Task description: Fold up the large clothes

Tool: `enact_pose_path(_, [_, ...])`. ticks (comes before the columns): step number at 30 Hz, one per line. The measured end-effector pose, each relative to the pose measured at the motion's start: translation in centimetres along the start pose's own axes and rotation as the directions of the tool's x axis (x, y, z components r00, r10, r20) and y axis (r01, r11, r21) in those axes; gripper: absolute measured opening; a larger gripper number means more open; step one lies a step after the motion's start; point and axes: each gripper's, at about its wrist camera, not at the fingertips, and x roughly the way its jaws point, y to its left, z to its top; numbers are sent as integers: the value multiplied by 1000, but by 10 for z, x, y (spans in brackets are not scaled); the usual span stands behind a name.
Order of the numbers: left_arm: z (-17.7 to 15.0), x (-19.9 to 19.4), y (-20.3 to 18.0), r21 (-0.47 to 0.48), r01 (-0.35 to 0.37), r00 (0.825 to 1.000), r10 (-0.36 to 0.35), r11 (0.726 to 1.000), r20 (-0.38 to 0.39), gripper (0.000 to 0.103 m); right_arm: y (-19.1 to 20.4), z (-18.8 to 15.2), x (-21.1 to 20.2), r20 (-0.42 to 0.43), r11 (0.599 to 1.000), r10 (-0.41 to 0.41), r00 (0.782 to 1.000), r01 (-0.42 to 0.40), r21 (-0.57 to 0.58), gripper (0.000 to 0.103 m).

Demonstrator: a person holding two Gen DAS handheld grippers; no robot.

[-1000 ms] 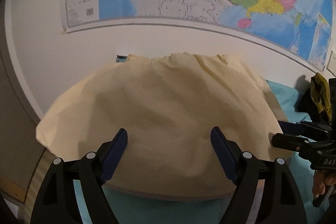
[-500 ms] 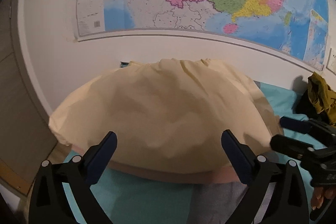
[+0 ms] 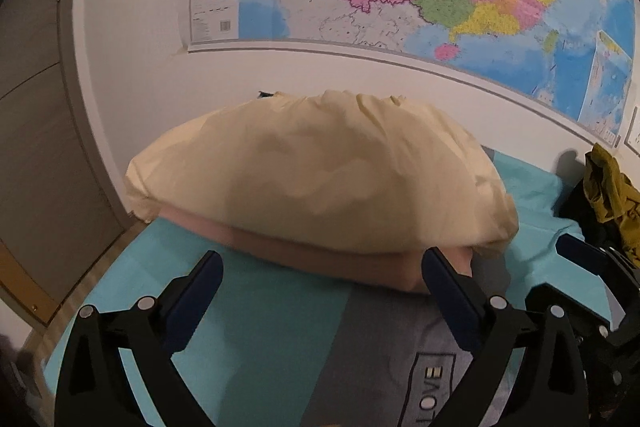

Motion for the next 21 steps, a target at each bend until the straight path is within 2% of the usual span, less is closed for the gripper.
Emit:
enact_pose_path(8, [-15,-8,-5,-7,-29,999,29,1000,-27,96,11,-10,-17,24,1000,13,1000,-12,-26,97])
enact_pose_path(21, [-27,-30,-15,-20,-24,999,24,1000,-26,96,19,-24,-35,22,999,33,999,-32,-39,97])
